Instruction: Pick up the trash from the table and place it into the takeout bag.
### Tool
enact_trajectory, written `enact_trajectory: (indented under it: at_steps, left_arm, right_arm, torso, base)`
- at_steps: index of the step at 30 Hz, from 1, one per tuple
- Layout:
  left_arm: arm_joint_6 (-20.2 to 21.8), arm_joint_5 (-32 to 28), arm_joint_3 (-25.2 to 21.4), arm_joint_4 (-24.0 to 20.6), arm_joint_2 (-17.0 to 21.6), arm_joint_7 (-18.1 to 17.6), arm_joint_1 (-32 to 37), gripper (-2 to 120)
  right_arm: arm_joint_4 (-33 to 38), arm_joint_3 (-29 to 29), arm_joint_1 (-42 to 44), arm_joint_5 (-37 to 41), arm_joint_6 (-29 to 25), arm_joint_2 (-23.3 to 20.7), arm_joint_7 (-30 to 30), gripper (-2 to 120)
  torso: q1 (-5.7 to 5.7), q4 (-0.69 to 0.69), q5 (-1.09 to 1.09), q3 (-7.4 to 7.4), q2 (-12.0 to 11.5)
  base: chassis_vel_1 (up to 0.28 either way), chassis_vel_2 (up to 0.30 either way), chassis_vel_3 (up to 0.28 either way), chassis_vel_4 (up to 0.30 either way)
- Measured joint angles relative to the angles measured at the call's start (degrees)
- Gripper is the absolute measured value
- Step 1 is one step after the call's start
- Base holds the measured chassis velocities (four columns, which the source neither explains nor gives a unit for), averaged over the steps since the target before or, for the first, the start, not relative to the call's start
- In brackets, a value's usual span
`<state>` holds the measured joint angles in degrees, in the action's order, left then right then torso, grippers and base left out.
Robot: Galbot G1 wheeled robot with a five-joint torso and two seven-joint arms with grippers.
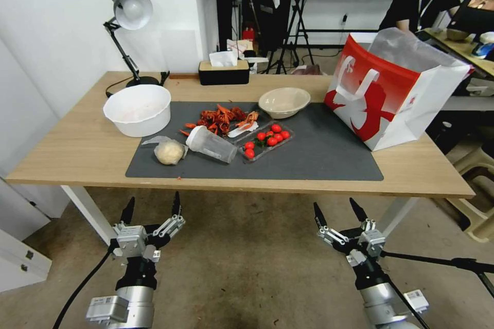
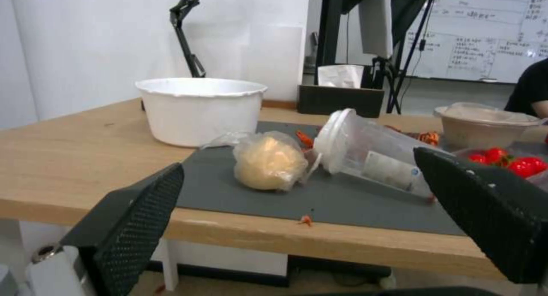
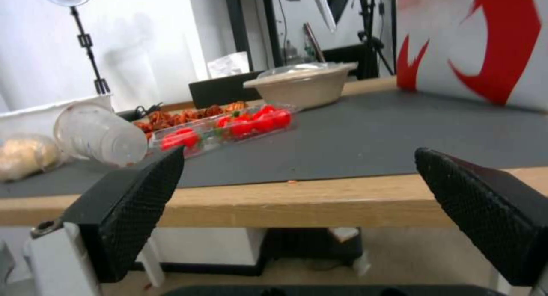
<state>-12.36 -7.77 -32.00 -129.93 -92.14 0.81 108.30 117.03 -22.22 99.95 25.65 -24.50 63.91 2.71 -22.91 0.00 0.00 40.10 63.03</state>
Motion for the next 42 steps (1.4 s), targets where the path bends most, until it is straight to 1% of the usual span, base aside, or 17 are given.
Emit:
enact_trajectory:
  at_steps: [2, 5, 6, 8, 10, 11, 14, 15, 18, 19, 22, 23, 27, 31, 35, 39, 42]
  left_arm:
    - [-0.01, -0.03, -0.06, -0.03, 0.00, 0.02, 0.05, 100]
    - [-0.05, -0.07, -0.14, -0.21, 0.00, 0.06, 0.12, 100]
    - [-0.05, -0.07, -0.14, -0.21, 0.00, 0.06, 0.12, 100]
    - [-0.06, -0.07, -0.13, -0.23, 0.00, 0.22, 0.13, 100]
    - [-0.06, 0.05, 0.25, -0.08, 0.00, 0.30, 0.02, 100]
    - [-0.06, 0.05, 0.25, -0.08, 0.00, 0.30, 0.02, 100]
    - [-0.03, 0.41, 1.14, 0.20, 0.00, 0.35, -0.15, 100]
    - [-0.03, 0.41, 1.14, 0.20, 0.00, 0.35, -0.15, 100]
    - [0.57, 0.49, 1.90, 0.91, 0.00, 0.37, -1.17, 100]
    - [0.57, 0.49, 1.90, 0.91, 0.00, 0.37, -1.17, 100]
    - [1.17, 0.41, 2.66, 2.06, 0.00, 0.39, -2.11, 100]
    - [1.17, 0.41, 2.66, 2.06, 0.00, 0.39, -2.11, 100]
    - [1.10, -0.13, 2.55, 2.29, 0.00, 0.46, -2.02, 100]
    - [0.90, -0.33, 2.08, 2.29, 0.00, 0.48, -1.78, 100]
    - [0.85, -0.43, 1.81, 2.22, 0.00, 0.49, -1.73, 100]
    - [0.84, -0.43, 1.79, 2.22, 0.00, 0.48, -1.70, 100]
    - [0.77, -0.48, 1.35, 2.22, 0.00, 0.48, -1.69, 100]
  right_arm:
    - [0.44, 0.44, -0.35, 0.98, 1.07, 0.16, 0.37, 100]
    - [2.32, 1.59, -3.28, 4.80, 7.05, 0.47, 2.50, 100]
    - [2.32, 1.59, -3.28, 4.80, 7.05, 0.47, 2.50, 100]
    - [3.45, 2.35, -8.11, 7.84, 11.92, 0.99, 5.04, 100]
    - [3.53, 2.89, -12.29, 10.65, 14.67, 2.11, 6.28, 100]
    - [3.53, 2.89, -12.29, 10.65, 14.67, 2.11, 6.28, 100]
    - [3.32, 3.40, -18.06, 16.42, 18.75, 3.46, 7.96, 100]
    - [3.32, 3.40, -18.06, 16.42, 18.75, 3.46, 7.96, 100]
    - [3.07, 2.98, -23.97, 24.61, 25.15, 4.47, 11.43, 100]
    - [3.07, 2.98, -23.97, 24.61, 25.15, 4.47, 11.43, 100]
    - [1.56, 2.63, -28.80, 30.33, 28.92, 5.61, 14.29, 100]
    - [1.56, 2.63, -28.80, 30.33, 28.92, 5.61, 14.29, 100]
    - [-2.55, 3.03, -36.98, 37.10, 31.31, 6.65, 18.56, 100]
    - [-4.85, 3.34, -41.29, 40.72, 32.83, 6.92, 20.81, 100]
    - [-11.66, 4.13, -49.90, 50.04, 35.82, 7.36, 24.33, 100]
    - [-14.73, 4.32, -53.41, 52.70, 36.78, 7.81, 25.45, 100]
    - [-19.82, 4.57, -58.92, 56.29, 38.40, 8.77, 26.90, 100]
  torso:
    - [0.00, 0.00, 0.00, 0.00, 0.00]
    - [-0.01, -0.01, 0.01, 0.00, 0.00]
    - [-0.01, -0.01, 0.01, 0.00, 0.00]
    - [-0.01, 0.00, 0.00, 0.00, 0.00]
    - [-0.01, 0.01, 0.02, 0.00, 0.00]
    - [-0.01, 0.01, 0.02, 0.00, 0.00]
    - [-0.02, 0.00, -0.01, 0.01, 0.00]
    - [-0.02, 0.00, -0.01, 0.01, 0.00]
    - [-0.01, 0.00, -0.01, 0.01, 0.00]
    - [-0.01, 0.00, -0.01, 0.01, 0.00]
    - [-0.02, -0.01, 0.01, 0.01, -0.01]
    - [-0.02, -0.01, 0.01, 0.01, -0.01]
    - [-0.02, 0.00, 0.01, 0.01, -0.01]
    - [-0.02, 0.01, 0.00, 0.01, -0.01]
    - [-0.01, 0.00, 0.01, 0.01, -0.01]
    - [-0.02, 0.00, 0.00, 0.02, -0.01]
    - [-0.02, -0.01, 0.00, 0.01, -0.01]
  base:
    - [0.000, 0.000, 0.000, 0.000]
    - [0.000, 0.000, 0.000, 0.000]
    - [0.000, 0.000, 0.000, 0.000]
    - [0.000, 0.000, 0.000, 0.000]
    - [0.000, 0.000, 0.000, 0.000]
    - [0.000, 0.000, 0.000, 0.000]
    - [0.000, 0.000, 0.000, 0.000]
    - [0.000, 0.000, 0.000, 0.000]
    - [0.000, 0.000, 0.000, 0.000]
    - [0.000, 0.000, 0.000, 0.000]
    - [0.000, 0.000, 0.000, 0.000]
    - [0.000, 0.000, 0.000, 0.000]
    - [0.000, 0.000, 0.000, 0.000]
    - [0.000, 0.000, 0.000, 0.000]
    - [0.000, 0.000, 0.000, 0.000]
    - [0.000, 0.000, 0.000, 0.000]
    - [0.000, 0.000, 0.000, 0.000]
